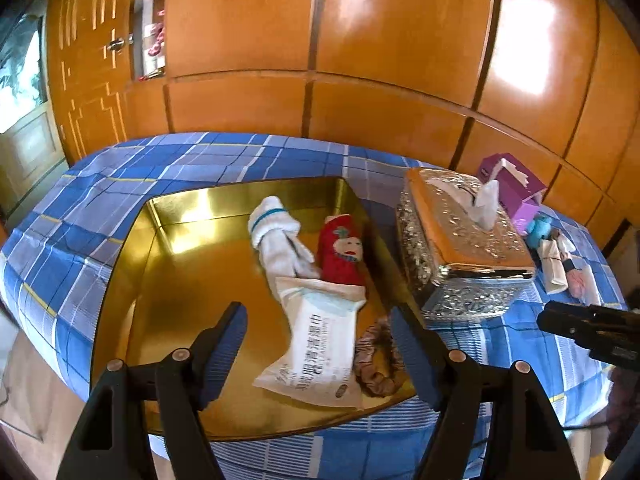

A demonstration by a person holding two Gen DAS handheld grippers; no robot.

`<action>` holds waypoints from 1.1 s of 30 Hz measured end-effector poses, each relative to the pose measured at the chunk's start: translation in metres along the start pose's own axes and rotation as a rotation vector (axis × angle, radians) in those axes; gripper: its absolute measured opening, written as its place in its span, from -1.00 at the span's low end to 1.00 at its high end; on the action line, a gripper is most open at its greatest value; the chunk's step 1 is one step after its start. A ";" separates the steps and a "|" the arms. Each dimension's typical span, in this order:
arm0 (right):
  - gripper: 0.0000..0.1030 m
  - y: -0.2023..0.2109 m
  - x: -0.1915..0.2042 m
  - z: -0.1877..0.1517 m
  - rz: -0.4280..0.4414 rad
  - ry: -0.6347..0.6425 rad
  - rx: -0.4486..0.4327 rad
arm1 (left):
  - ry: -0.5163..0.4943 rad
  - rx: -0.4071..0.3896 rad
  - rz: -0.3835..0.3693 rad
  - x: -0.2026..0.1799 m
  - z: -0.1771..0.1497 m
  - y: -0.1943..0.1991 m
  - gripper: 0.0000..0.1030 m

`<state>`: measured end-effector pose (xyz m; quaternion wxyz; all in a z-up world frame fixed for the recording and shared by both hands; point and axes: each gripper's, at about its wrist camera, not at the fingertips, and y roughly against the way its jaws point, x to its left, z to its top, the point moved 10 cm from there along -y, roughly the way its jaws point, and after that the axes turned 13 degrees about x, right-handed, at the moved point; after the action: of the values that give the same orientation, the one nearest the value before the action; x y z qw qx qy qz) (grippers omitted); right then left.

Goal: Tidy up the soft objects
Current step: 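Move both grippers back toward the remaining items on the bed, then lower the left gripper onto the cream gauze roll and close it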

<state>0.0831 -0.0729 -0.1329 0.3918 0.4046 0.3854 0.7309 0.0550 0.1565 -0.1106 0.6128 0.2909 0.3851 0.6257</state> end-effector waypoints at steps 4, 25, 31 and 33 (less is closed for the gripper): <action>-0.23 -0.006 -0.038 -0.017 -0.063 -0.086 0.036 | -0.038 -0.004 -0.024 -0.013 0.001 0.004 0.44; -0.19 0.014 -0.167 -0.102 -0.366 -0.288 0.063 | -0.586 0.058 -0.309 -0.240 -0.001 0.018 0.43; -0.05 0.013 -0.165 -0.101 -0.338 -0.286 0.024 | -0.637 0.118 -0.321 -0.306 0.009 -0.017 0.42; 0.01 0.013 -0.164 -0.101 -0.326 -0.282 0.015 | -0.636 0.142 -0.343 -0.327 0.013 -0.029 0.42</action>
<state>0.0494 -0.2481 -0.2066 0.5518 0.4381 0.3927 0.5911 0.1078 -0.1677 -0.0931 0.7762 0.4439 0.2609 0.3638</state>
